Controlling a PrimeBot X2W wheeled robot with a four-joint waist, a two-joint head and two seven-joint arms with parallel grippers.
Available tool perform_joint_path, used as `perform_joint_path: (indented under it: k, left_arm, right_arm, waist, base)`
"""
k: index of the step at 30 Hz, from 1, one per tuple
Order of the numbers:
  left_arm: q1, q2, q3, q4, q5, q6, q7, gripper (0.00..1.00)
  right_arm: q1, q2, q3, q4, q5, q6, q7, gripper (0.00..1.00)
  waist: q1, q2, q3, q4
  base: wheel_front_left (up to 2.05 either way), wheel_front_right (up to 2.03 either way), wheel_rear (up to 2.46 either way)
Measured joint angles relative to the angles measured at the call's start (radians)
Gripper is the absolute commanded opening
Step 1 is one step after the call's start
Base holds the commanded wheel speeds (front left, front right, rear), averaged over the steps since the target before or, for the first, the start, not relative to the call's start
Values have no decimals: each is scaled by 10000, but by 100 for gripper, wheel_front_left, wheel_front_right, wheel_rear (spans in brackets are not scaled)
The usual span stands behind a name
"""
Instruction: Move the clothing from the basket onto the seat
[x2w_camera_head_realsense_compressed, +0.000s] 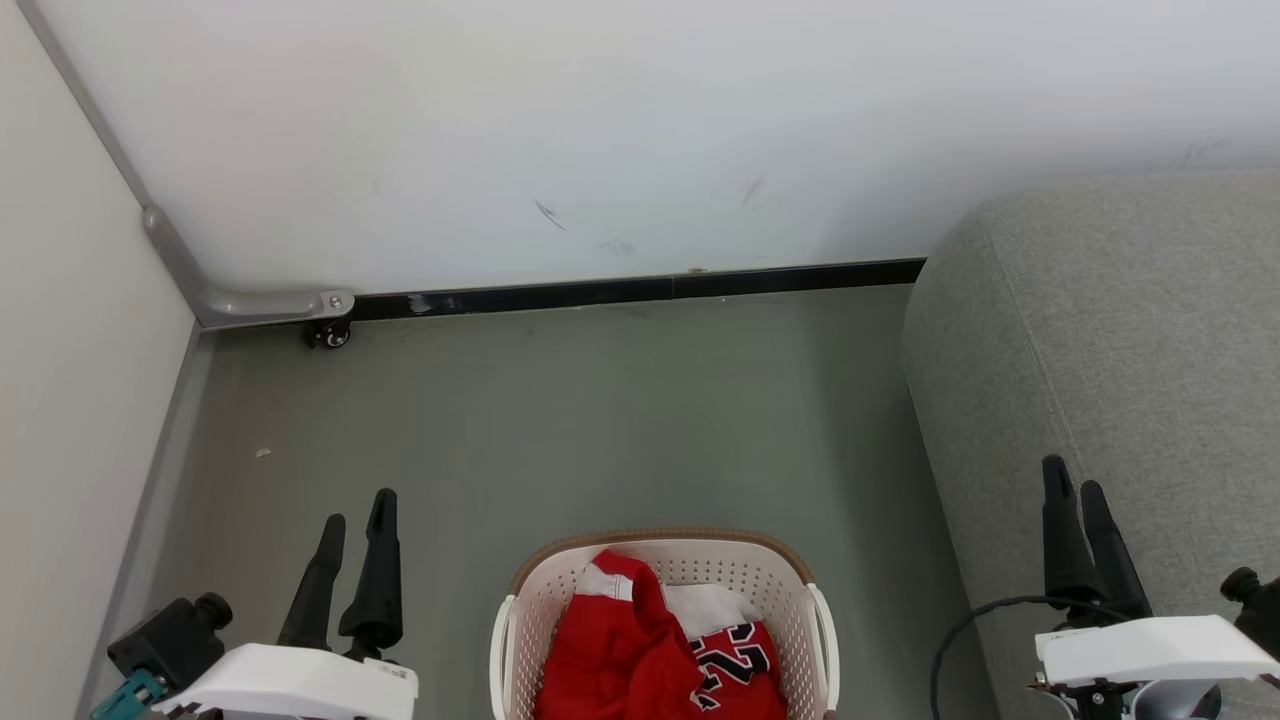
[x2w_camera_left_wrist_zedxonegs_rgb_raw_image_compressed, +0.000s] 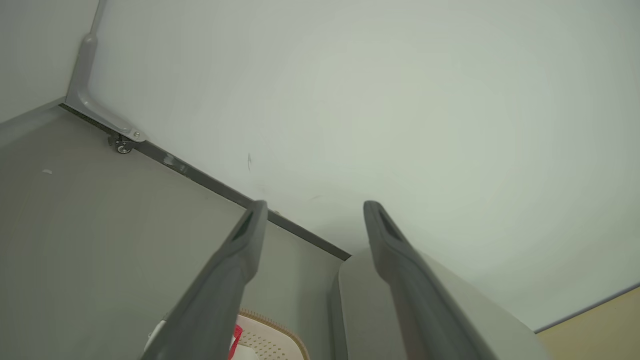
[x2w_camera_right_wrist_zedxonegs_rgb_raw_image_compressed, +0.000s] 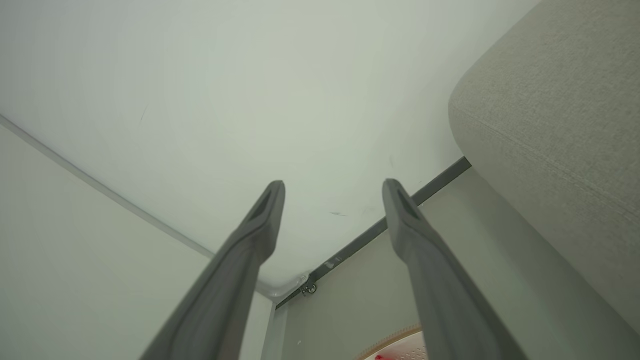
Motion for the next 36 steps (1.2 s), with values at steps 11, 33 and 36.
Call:
perform_joint_path:
  k: [11, 33, 36]
  left_arm:
    - [-16, 29, -570, -140, 2383, 334, -424, 100]
    - [-129, 121, -1229, 102, 5866, 1181, -1187, 100]
    - [-129, 144, -1317, 155, 6276, 1317, -1292, 100]
  right_arm:
    - [-52, -25, 376, 155, -1912, 0, -408, 100]
    - [-445, -67, 644, 454, -5193, 0, -1129, 100]
    - [-446, -71, 665, 512, -5505, 2, -1241, 100]
  waist:
    - [-46, 0, 153, 7]
    - [-53, 0, 355, -19]
    - [-54, 0, 366, -18]
  base:
    - [0, 0, 0]
    - [0, 0, 0]
    - [0, 0, 0]
